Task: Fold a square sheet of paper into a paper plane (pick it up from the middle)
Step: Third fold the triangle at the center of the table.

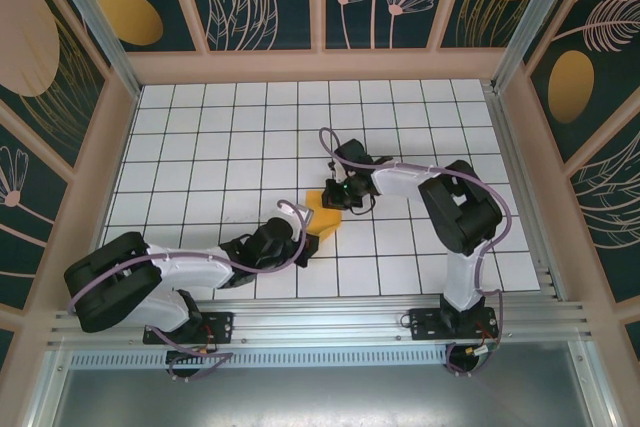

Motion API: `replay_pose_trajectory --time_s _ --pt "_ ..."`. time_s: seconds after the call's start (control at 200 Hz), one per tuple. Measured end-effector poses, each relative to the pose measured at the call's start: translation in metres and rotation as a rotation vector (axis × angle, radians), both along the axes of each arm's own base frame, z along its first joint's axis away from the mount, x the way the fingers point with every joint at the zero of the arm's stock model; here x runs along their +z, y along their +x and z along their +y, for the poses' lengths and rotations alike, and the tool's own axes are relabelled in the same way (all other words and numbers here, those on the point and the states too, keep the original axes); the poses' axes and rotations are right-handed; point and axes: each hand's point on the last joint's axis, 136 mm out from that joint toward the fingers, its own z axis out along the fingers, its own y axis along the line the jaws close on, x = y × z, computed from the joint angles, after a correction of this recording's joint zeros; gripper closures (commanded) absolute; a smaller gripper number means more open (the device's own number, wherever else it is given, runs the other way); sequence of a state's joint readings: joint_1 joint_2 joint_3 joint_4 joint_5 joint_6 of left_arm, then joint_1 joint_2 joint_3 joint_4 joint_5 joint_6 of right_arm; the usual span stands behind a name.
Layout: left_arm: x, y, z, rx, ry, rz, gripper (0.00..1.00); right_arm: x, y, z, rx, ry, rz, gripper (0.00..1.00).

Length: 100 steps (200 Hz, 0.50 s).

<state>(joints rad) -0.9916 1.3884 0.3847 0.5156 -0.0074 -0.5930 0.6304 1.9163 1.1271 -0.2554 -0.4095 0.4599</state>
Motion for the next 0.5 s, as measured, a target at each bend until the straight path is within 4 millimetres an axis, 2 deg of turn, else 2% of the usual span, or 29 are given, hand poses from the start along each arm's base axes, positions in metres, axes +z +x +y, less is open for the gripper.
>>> replay_pose_trajectory --time_s 0.5 --pt "-0.014 0.015 0.013 0.055 -0.04 0.1 1.0 -0.003 -0.001 -0.001 0.03 -0.02 -0.024 0.94"
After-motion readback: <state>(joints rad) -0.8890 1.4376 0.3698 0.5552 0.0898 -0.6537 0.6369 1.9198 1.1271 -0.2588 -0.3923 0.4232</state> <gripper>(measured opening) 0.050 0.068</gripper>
